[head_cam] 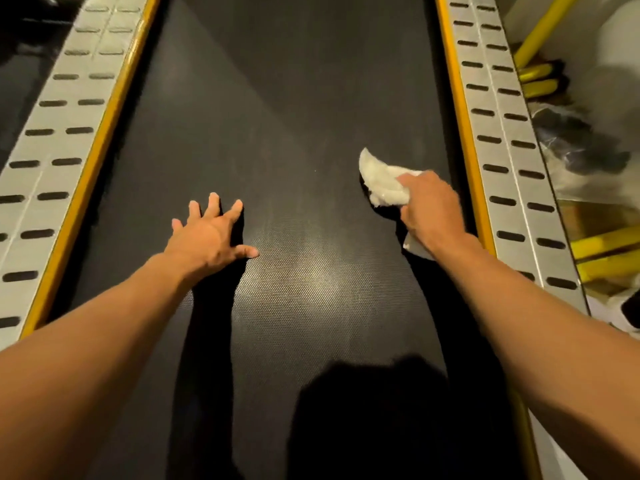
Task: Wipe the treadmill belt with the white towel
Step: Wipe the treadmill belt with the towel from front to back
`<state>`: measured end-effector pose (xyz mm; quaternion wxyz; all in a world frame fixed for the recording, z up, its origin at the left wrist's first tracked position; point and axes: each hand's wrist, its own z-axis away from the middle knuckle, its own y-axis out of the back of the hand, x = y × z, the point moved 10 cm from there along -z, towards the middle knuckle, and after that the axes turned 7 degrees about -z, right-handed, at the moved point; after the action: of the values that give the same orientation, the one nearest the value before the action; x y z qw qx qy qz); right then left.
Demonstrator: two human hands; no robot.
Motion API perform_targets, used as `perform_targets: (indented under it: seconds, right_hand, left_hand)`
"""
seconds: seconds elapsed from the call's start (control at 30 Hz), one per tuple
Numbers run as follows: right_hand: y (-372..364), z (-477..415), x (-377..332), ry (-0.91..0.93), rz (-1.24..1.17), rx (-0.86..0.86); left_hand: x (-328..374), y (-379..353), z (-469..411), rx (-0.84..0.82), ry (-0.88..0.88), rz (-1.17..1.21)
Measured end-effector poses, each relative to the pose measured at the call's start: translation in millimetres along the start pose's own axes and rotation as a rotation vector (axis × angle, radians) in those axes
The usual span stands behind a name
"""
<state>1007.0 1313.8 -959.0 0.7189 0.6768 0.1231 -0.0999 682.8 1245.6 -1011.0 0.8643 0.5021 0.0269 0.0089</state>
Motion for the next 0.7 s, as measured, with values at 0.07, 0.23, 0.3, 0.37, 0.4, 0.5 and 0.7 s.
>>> perform_targets:
  seconds: [0.07,0.23,0.3,0.37,0.4,0.5,0.7]
  right_hand:
    - [-17.0,27.6,-20.2,0.089,0.006,-0.079]
    - [-29.7,82.5,-39.3,0.272,-0.173,-0.152]
    - [-1.0,64.0,10.2,0.059,-0.283,0.069]
    - [22.9,58.7,51.5,-0.098,-0.313,0.224]
    - [23.2,61.2,61.3,-0.128,-0.273,0.215]
    - [-2.5,87.1,31.0,-0.019,-0.130,0.047]
    - [-20.7,104.8,-13.1,0.191,-0.293,-0.070]
  left_hand:
    - [0.8,0.5,0.4,-0.002,0.012,0.006]
    - [2.4,-2.1,1.6,-0.050,0.073,0.047]
    - [2.4,-3.4,3.2,-0.086,0.103,0.068]
    - [1.9,-5.4,4.4,-0.112,0.117,0.079]
    - [2.0,-6.0,4.3,-0.112,0.106,0.079]
    - [-1.3,-5.8,5.9,-0.076,0.045,0.037]
    - [-5.9,-3.5,27.3,-0.062,-0.018,0.061]
